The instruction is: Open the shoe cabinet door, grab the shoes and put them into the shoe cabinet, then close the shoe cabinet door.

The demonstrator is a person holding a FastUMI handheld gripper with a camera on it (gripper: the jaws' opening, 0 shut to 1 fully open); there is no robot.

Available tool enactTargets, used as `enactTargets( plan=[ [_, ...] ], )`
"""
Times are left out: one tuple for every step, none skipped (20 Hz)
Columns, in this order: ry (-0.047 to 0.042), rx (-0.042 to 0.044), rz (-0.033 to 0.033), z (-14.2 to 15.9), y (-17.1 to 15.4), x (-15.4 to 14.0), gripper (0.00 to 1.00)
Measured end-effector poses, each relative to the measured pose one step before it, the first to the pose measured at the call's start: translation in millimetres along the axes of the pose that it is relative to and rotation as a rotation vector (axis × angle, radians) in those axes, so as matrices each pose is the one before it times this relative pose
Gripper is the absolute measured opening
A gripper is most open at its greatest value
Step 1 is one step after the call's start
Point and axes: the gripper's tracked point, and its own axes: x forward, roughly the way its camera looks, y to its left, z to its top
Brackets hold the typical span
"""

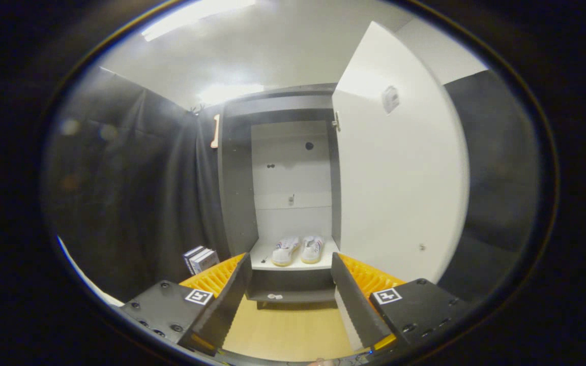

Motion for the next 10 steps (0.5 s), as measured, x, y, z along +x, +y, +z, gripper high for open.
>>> enactTargets(
  plan=[
    [-0.00108, -0.00237, 0.00574, 2.28, -10.76, -13.70, 0.98],
    [-0.00413, 0.00299, 0.00535, 3.89, -11.89, -15.28, 0.98],
    [-0.00992, 0.00323, 0.00765, 3.22, -10.00, -12.13, 0.98],
    [-0.00766, 0.00347, -0.00458, 2.90, -15.62, -9.18, 0.98],
    [-0.00365, 0.00436, -0.01146, 2.29, -16.59, -9.02, 0.98],
    [-0.00237, 0.00287, -0.01647, 0.98, -17.63, -5.38, 0.98],
    [-0.00260, -0.00019, -0.01871, 1.98, -19.17, -5.88, 0.98],
    [-0.00551, -0.00212, -0.02198, 1.68, -17.99, -5.07, 0.98],
    [-0.00602, -0.00325, -0.02651, 1.30, -19.44, -2.08, 0.98],
    [-0.00396, -0.00113, -0.03016, 1.79, -20.16, 1.67, 0.98]
  ],
)
